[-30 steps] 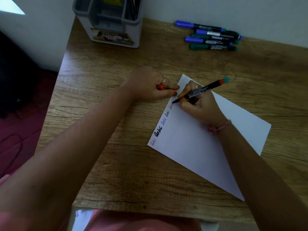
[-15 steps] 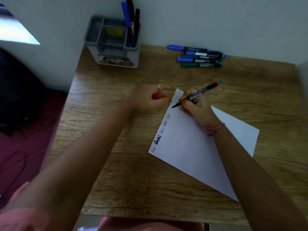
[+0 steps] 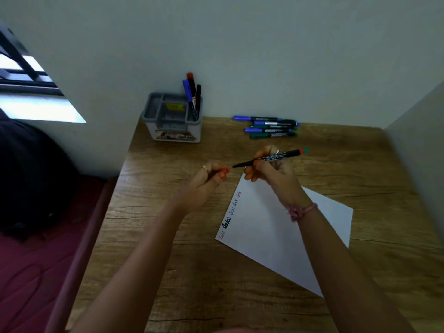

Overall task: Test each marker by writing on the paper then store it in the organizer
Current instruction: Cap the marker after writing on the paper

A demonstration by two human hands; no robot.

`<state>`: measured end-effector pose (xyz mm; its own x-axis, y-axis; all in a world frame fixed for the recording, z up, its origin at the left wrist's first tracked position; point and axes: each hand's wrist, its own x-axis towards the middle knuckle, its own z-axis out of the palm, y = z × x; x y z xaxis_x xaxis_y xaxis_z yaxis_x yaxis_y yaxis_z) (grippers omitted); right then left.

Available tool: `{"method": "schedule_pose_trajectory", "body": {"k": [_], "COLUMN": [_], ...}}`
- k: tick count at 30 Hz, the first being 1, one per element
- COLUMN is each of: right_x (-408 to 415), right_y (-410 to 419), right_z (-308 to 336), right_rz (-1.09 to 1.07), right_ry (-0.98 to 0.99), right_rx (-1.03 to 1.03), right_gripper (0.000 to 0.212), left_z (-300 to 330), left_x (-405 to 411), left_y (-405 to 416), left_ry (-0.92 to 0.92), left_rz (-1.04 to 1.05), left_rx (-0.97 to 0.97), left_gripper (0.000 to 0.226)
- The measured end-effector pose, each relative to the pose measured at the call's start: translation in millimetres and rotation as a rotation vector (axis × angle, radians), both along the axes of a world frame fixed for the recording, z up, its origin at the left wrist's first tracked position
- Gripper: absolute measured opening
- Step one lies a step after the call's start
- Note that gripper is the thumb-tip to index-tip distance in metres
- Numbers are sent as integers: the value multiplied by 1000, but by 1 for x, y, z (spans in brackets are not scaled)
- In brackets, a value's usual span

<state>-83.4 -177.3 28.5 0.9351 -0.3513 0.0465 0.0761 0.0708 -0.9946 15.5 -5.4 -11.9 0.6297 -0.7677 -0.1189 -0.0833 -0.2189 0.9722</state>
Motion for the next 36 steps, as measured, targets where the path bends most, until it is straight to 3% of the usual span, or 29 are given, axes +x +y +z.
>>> {"method": "schedule_pose_trajectory", "body": {"k": [5,14,18,20,22,24,28,32,36], "right_x": [-4,-9,-14,-14,-13,-9,0,6,12], "right_y": [6,17,19,26,33,41,66,72,75], "right_z": [14,26,29,28,28,30,29,21,16], "right_rz": [15,93,153,197,186,119,-218,-482,-493], "right_ry": [14,-37,-61,-81,-80,-71,-82,-63,-4], "right_rx": [-73,-223,-441,-375,-180,-68,-26,-327,-324], "right_gripper": [21,13,21,20,29,26,7,8,7], "left_z": [20,31,40,45,51,56,64,76,82], "left_x": [-7,-11,-8,-8,-7,-7,-8,-7,-7], "left_y": [6,18,25,24,20,14,1,-7,-13], "left_ry": [-21,-93,18,127,348,543,696,641,551], "left_rz": [1,-9,79,93,207,341,539,639,615], "left_rx": [-60,-160,-278,-309,-407,-566,-736,-812,-772], "left_gripper": [13,15,22,30,37,32,35,31,32]}}
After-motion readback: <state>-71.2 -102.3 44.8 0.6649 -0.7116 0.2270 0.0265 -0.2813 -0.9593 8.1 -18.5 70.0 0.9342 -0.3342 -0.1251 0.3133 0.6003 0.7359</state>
